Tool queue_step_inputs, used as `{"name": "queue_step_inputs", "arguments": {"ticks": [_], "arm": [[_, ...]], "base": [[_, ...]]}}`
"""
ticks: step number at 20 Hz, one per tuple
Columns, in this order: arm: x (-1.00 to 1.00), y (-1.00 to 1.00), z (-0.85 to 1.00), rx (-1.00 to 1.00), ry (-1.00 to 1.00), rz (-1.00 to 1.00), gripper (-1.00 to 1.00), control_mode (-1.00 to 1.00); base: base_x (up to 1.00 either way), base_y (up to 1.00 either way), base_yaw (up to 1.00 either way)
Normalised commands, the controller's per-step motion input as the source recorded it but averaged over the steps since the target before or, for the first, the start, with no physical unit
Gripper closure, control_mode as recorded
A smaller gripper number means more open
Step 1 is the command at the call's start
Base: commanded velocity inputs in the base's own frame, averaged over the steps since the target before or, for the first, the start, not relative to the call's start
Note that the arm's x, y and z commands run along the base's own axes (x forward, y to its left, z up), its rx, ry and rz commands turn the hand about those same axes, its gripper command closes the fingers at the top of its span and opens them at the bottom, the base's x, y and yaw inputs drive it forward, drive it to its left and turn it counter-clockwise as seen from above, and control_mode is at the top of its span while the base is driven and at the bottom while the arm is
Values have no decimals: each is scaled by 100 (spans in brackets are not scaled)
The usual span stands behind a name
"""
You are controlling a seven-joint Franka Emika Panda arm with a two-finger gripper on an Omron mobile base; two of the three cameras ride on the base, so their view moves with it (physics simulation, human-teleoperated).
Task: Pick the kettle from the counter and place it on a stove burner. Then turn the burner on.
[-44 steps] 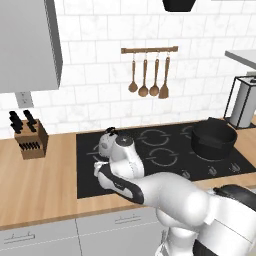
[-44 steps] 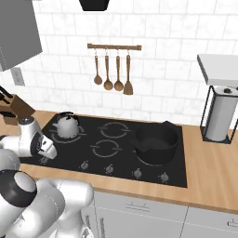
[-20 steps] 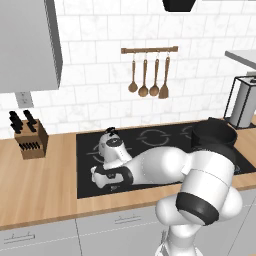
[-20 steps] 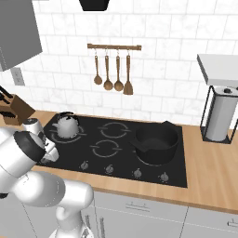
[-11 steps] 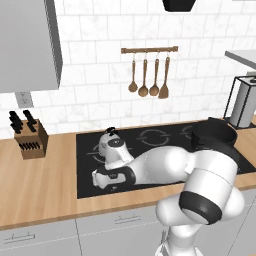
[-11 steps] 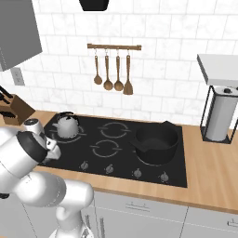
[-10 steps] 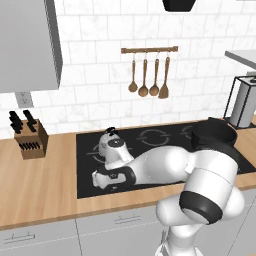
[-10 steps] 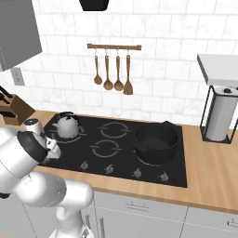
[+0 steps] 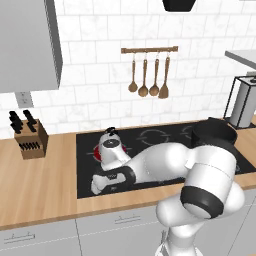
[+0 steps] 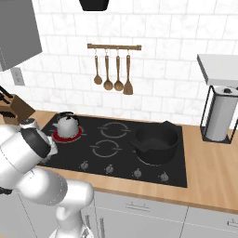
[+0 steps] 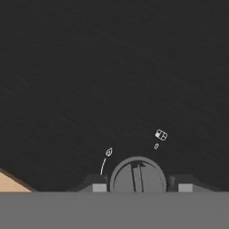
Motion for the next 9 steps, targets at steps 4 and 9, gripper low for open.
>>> {"name": "queue_step_inputs", "arguments": {"ticks": [4,9], "arm": [[-20,16,0,-16,0,56,100,-100],[-36,0,0,-8,-8,55,100,-100]], "base": [[0,0,0],[0,0,0]]}}
